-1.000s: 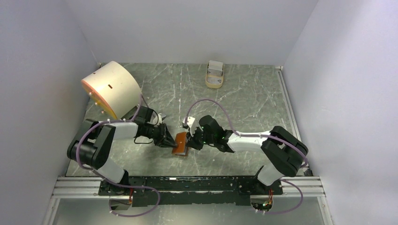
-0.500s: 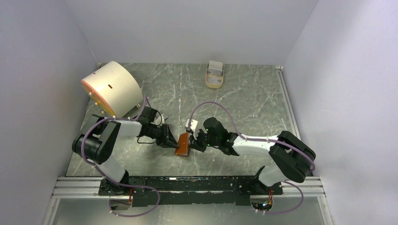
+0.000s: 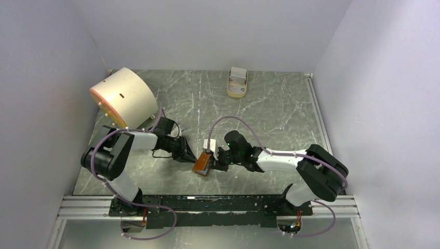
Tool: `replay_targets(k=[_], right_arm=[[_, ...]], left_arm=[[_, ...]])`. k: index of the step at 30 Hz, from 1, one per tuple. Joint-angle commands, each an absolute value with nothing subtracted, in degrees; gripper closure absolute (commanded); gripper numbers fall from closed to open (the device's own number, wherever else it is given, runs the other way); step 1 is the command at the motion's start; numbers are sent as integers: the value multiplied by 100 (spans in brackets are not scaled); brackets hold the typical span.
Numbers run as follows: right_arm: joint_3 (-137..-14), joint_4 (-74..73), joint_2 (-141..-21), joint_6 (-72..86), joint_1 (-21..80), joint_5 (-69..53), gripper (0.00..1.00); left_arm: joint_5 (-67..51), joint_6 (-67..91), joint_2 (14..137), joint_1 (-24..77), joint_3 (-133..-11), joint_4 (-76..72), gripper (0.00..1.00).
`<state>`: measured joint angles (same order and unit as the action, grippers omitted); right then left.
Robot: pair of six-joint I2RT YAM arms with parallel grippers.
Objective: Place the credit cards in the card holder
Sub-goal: Close the card holder at the center of the board.
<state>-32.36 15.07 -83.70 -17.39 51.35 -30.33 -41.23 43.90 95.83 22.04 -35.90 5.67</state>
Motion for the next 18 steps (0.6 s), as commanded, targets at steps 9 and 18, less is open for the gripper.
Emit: replay_targets(k=[9, 18], right_arm=[[-3320, 1257, -8108, -2704, 5035, -3730, 90], [-3342, 1241, -8053, -2906, 4942, -3721, 90]], left_arm=[[-3807, 4714, 8703, 2635, -3862, 890, 75], [-3762, 5070, 8650, 3156, -3805, 528, 74]])
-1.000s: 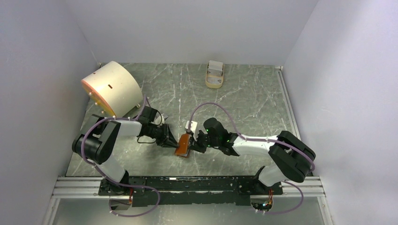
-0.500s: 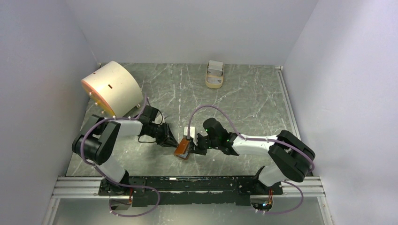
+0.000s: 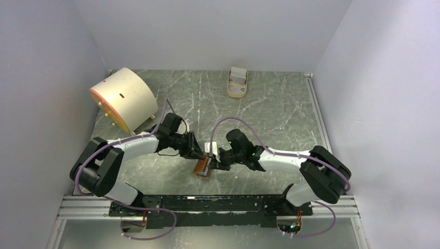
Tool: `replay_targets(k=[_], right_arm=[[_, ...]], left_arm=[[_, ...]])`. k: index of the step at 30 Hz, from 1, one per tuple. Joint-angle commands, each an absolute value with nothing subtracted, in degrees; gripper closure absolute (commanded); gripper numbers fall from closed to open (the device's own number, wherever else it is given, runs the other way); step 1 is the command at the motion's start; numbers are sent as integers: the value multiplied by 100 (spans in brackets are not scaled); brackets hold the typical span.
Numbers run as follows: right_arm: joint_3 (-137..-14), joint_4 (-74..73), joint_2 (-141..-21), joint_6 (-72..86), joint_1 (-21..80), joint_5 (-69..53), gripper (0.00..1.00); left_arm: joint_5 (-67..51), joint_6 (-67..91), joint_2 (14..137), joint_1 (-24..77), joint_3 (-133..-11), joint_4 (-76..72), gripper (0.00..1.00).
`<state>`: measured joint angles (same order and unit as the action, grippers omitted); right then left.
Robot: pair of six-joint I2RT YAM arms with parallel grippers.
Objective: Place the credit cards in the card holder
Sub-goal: Close the card holder at the center of the board.
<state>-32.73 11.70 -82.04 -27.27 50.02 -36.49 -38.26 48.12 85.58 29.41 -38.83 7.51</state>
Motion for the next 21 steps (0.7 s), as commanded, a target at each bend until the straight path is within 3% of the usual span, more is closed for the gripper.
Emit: replay_targets(k=[1, 14, 15, 17, 18, 21], right_arm=[[-3331, 1259, -8029, -2902, 4944, -3719, 90], [-3423, 966, -8074, -2834, 4931, -3573, 86], [-3429, 955, -8080, -2756, 4927, -3516, 85], [-3534, 891, -8121, -2496, 4924, -3302, 60], [-3600, 830, -8146, -2349, 4924, -3169, 56], [-3620, 950, -8101, -1841, 4917, -2716, 58]], left_arm=[[-3780, 5124, 8712, 3200, -3745, 389, 74], [-3328, 4987, 9809, 3503, -3856, 86, 75], [-3280, 4970, 9864, 3504, -3851, 88, 75], [-3211, 4937, 9952, 3502, -3855, 101, 75], [-3189, 4925, 9988, 3505, -3849, 93, 75], [-3200, 4887, 10037, 3501, -3818, -36, 75]])
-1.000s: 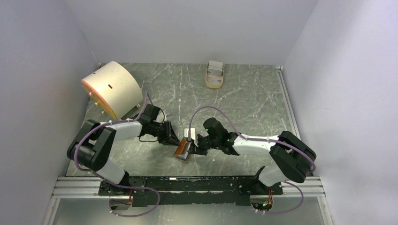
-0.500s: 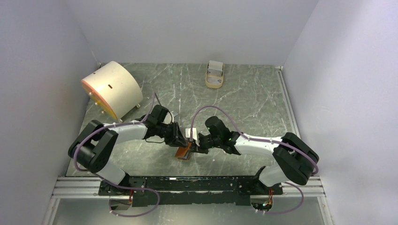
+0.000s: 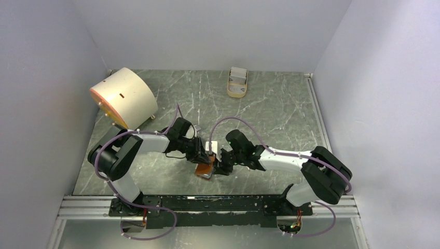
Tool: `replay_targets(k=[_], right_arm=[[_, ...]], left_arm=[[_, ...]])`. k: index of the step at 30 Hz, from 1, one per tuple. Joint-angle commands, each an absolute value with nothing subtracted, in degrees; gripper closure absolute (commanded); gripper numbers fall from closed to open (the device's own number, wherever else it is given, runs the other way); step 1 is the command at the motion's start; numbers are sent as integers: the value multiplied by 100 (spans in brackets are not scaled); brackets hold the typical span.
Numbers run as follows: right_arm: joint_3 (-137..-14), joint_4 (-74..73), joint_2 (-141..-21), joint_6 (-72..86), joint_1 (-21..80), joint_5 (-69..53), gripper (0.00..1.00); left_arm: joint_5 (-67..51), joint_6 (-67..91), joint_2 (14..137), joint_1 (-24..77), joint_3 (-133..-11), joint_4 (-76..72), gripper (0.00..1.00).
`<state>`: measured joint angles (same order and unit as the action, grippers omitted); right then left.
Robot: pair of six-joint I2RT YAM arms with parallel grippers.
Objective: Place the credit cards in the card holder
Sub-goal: Close the card holder at the center of the board.
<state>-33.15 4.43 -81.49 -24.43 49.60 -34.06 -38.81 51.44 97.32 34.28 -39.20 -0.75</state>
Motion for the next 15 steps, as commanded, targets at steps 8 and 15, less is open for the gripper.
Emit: replay_targets(k=[8, 15], right_arm=[[-3416, 1078, -7172, 1133, 4930, -1594, 54], [-3704, -846, -6241, 3802, 4927, 105, 52]], left_arm=[[-2915, 4799, 10013, 3506, -3874, 164, 76], [-3004, 4785, 9846, 3507, -3812, 152, 76]])
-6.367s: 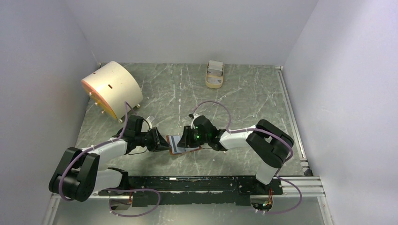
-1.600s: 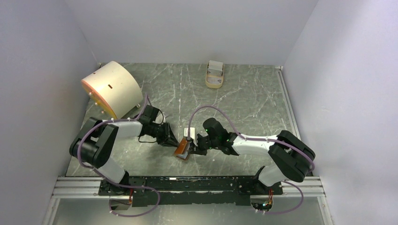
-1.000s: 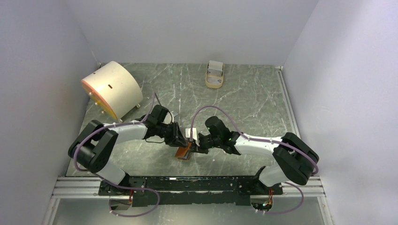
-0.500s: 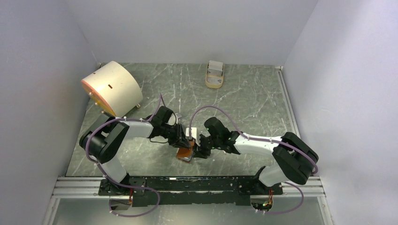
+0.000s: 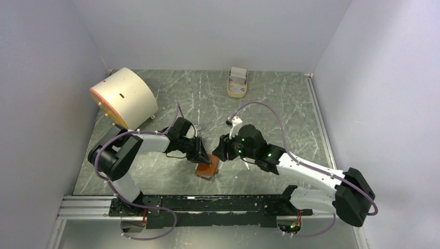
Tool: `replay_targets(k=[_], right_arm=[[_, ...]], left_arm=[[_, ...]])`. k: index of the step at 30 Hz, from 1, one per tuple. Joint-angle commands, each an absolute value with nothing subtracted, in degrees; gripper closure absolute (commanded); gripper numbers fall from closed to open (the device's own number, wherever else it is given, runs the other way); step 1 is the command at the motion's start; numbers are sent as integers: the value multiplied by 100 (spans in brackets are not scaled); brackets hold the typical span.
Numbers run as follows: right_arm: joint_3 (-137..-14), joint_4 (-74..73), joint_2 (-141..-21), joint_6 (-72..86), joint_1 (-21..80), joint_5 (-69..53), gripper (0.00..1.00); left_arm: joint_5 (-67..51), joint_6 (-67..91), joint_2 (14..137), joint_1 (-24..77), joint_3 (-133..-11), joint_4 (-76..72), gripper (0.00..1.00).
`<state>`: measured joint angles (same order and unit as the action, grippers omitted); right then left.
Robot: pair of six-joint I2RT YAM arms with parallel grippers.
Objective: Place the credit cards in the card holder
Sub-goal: Close the card holder at the center of the board.
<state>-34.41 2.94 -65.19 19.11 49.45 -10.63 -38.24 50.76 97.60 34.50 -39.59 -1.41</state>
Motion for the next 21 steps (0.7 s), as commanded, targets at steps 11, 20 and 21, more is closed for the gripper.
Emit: replay_targets(k=[11, 20, 21], right_arm=[[-3871, -2227, -6201, 6683, 5263, 1114, 67], [-4871, -3748, -7212, 8674, 6354, 2254, 69], [-4957, -3831, -7322, 8792, 6429, 2300, 69]], left_arm=[[-2908, 4818, 8817, 3523, -3824, 643, 73], [-2516, 4558, 8585, 3518, -3803, 1118, 69], [-2538, 4554, 8598, 3516, -3767, 1079, 68]])
